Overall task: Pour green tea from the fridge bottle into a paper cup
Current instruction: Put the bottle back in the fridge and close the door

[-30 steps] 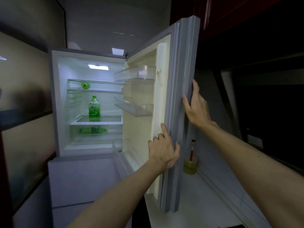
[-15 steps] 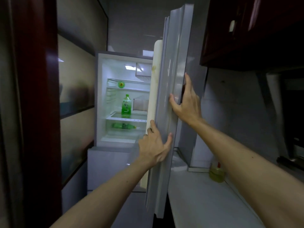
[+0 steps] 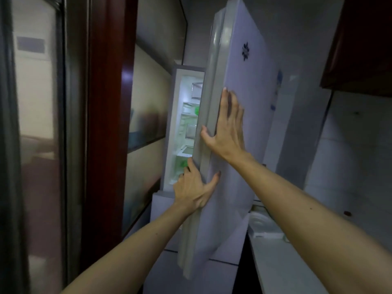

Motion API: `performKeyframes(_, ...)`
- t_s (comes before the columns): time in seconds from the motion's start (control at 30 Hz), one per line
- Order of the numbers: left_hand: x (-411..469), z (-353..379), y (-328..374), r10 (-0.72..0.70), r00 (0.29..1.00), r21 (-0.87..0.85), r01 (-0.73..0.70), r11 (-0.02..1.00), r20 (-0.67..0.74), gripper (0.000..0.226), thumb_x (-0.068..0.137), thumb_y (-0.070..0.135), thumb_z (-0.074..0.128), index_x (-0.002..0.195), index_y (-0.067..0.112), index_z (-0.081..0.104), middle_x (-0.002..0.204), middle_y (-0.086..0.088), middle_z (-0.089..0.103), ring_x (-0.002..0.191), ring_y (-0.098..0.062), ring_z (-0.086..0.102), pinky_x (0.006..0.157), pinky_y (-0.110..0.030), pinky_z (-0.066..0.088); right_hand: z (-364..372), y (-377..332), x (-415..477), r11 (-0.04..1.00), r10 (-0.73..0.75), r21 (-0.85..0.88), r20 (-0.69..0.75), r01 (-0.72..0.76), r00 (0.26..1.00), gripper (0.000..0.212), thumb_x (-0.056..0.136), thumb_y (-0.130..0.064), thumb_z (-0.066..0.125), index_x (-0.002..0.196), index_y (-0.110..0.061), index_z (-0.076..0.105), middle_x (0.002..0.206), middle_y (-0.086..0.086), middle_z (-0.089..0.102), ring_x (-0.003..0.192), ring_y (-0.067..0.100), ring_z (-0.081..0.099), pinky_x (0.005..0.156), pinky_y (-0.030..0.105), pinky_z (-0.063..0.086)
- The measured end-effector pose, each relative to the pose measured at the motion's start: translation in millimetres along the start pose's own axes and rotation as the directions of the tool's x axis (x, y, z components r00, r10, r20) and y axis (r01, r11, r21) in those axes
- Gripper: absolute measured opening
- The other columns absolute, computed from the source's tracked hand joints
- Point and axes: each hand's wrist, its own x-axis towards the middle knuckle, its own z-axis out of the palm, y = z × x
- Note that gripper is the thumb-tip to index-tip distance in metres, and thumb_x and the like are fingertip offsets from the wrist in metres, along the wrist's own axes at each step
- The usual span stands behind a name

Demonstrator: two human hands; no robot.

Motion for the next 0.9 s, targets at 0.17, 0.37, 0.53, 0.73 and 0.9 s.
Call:
performKeyframes(0.17,38,-8,-35,-0.048,0.999,-0.072,0.048,0.996,-0.005,0.09,0.081,0.072,0.046,0.146,0.016,0.02,0.138,-0.013,0.05,0.12,-0.035,0.053,0.096,-0.042,0.041,50,-21,18,1.0,-0.008,0.009,-0.006,0.008,1.0,0.101,0.077,-0.039,0.063,0.154,-0.002,0.009,0.157,0.024,0.012,0.138,0.038,0.018,0.115,0.047,0.024)
performKeyframes(0.37,83,-10,-74,-0.109,0.994,-0.166,0.111,0.98,0.018,0.084,0.082,0.074,0.042,0.144,0.021,0.024,0.131,-0.013,0.054,0.117,-0.036,0.054,0.097,-0.047,0.043,107,-33,37,1.0,0.004,-0.005,0.002,-0.004,1.0,0.1,0.079,-0.043,0.064,0.154,-0.007,0.008,0.159,0.021,0.008,0.138,0.035,0.016,0.114,0.042,0.022)
performKeyframes(0.53,112,-7,-97,-0.148,0.986,-0.341,0.167,0.925,0.082,0.105,0.066,0.085,0.033,0.15,0.023,0.02,0.141,-0.008,0.05,0.124,-0.032,0.053,0.103,-0.05,0.042,140,-35,47,0.998,-0.041,-0.038,0.036,0.043,0.999,0.096,0.084,-0.049,0.06,0.154,-0.008,0.008,0.161,0.022,0.002,0.144,0.031,0.003,0.12,0.05,0.014)
performKeyframes(0.73,140,5,-118,-0.179,0.983,-0.563,0.175,0.808,0.049,0.086,0.078,0.075,0.046,0.147,0.026,0.03,0.14,-0.001,0.051,0.125,-0.024,0.051,0.105,-0.046,0.043,175,-40,58,0.996,-0.049,-0.066,0.13,0.058,0.99,0.093,0.087,-0.049,0.053,0.155,-0.013,0.0,0.161,0.019,-0.008,0.149,0.037,-0.002,0.12,0.053,0.003)
performKeyframes(0.9,176,15,-135,-0.23,0.972,-0.692,0.2,0.693,0.05,0.079,0.089,0.056,0.053,0.151,0.016,0.025,0.149,-0.009,0.041,0.134,-0.026,0.043,0.111,-0.045,0.037,210,-43,70,0.996,-0.039,-0.079,0.133,0.05,0.99,0.091,0.09,-0.048,0.054,0.156,-0.013,0.001,0.161,0.018,-0.009,0.149,0.037,-0.005,0.119,0.051,0.002)
